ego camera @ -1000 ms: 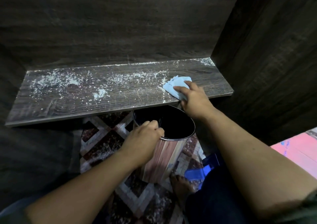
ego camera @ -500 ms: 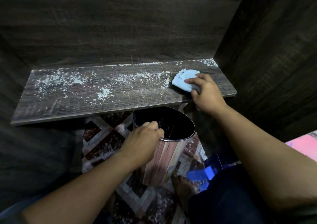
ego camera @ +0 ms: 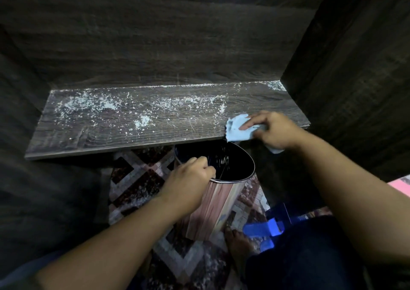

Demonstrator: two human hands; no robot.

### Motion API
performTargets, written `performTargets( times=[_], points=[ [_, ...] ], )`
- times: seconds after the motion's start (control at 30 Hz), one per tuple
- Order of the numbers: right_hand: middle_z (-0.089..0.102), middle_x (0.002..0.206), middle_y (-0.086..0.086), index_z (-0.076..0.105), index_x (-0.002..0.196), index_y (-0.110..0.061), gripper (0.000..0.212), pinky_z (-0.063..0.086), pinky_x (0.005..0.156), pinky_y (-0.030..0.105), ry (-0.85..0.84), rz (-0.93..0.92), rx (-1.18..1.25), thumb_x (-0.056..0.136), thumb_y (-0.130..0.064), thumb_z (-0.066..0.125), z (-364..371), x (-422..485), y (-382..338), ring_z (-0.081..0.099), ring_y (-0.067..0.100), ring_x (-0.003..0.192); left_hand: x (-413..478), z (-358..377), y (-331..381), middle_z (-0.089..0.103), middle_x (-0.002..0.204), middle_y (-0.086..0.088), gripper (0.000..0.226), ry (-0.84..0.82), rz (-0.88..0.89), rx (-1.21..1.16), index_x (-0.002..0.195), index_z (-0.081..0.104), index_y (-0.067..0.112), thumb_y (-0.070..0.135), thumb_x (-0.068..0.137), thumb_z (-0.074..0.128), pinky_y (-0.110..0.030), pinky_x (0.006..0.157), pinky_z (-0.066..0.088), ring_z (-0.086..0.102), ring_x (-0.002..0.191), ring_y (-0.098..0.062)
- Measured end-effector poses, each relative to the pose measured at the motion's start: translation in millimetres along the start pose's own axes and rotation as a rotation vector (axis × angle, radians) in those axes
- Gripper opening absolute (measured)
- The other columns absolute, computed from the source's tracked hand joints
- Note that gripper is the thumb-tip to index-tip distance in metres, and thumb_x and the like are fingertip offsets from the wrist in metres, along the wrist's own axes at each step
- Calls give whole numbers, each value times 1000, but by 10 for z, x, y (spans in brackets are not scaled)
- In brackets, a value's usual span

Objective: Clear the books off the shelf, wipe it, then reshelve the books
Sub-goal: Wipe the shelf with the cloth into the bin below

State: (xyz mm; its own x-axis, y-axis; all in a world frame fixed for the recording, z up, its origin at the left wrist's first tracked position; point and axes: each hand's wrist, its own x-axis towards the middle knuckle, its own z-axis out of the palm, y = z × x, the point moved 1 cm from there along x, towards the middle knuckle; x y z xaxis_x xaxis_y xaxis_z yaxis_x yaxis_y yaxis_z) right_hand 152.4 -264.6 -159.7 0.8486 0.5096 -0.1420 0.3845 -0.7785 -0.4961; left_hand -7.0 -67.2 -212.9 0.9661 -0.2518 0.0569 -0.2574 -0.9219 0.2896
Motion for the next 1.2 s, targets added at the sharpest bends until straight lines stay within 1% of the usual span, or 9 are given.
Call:
performTargets(
  times=[0.07, 0.23, 0.37, 0.43, 0.5, 0.77, 1.0, 1.1, 1.2],
  points=[
    [55, 127, -2, 71, 104, -31, 32, 26, 100, 10, 122, 36, 68, 87, -5, 63, -144, 47, 53, 51, 13, 121, 4, -7, 2, 48, 95, 3, 30, 13, 3, -10, 99, 61, 18, -5, 79, 58, -30, 63, 44, 50, 94, -17],
    [41, 142, 10, 61, 129, -22, 40, 17, 106, 13, 302, 86, 4, 92, -9, 57, -132, 399, 133, 40, 22, 133, 41, 5, 13, 46, 101, 4, 29, 1, 1, -29, 106, 59, 20, -1, 86, 54, -26, 66, 37, 48, 101, -16],
    [26, 153, 17, 46, 142, -25, 44, 16, 115, 25, 273, 149, -32, 98, -26, 49, 89, 847, 193, 26, 29, 142, 80, 5, 39, 45, 105, 4, 30, -26, -22, -33, 111, 57, 22, 4, 87, 52, -31, 75, 44, 47, 106, -16],
    [20, 158, 11, 38, 145, -36, 46, 18, 117, 38, 228, 188, -172, 100, -43, 39, 231, 968, 214, 20, 30, 144, 92, 4, 46, 44, 106, 4, 31, -39, -30, -24, 112, 56, 22, 5, 87, 52, -31, 77, 45, 47, 107, -16],
    [19, 159, 5, 36, 144, -43, 45, 22, 115, 45, 244, 188, -273, 99, -48, 35, 314, 977, 199, 22, 32, 142, 102, 7, 47, 45, 108, 4, 33, -41, -38, -19, 114, 57, 22, 4, 87, 51, -31, 79, 46, 47, 109, -17],
    [40, 146, 15, 54, 135, -28, 40, 33, 109, 37, 219, -93, -262, 95, -21, 50, 375, 584, 200, 38, 34, 133, 90, 24, 86, 43, 107, 5, 28, -48, -29, -21, 112, 56, 23, 6, 89, 52, -27, 73, 37, 45, 108, -16],
    [49, 125, 2, 63, 116, -28, 38, 42, 99, 35, 102, -150, -212, 83, -10, 60, 171, 238, 166, 52, 25, 117, 83, 19, 58, 46, 99, 5, 21, -35, -10, -16, 102, 59, 21, 6, 87, 58, -31, 67, 46, 50, 99, -16],
    [49, 120, -2, 60, 116, -31, 42, 44, 99, 40, 206, -152, -88, 80, -8, 59, 27, 172, 139, 53, 23, 112, 88, 6, 55, 47, 99, 5, 20, -25, -12, -29, 102, 60, 20, 6, 89, 55, -30, 68, 45, 49, 99, -16],
    [41, 134, 0, 49, 131, -31, 56, 40, 105, 40, 374, -128, -35, 80, -10, 55, -123, 323, 103, 48, 24, 119, 101, 12, 72, 46, 101, 5, 24, -17, -6, -30, 105, 59, 20, 3, 88, 55, -27, 67, 38, 48, 100, -16]
  ],
)
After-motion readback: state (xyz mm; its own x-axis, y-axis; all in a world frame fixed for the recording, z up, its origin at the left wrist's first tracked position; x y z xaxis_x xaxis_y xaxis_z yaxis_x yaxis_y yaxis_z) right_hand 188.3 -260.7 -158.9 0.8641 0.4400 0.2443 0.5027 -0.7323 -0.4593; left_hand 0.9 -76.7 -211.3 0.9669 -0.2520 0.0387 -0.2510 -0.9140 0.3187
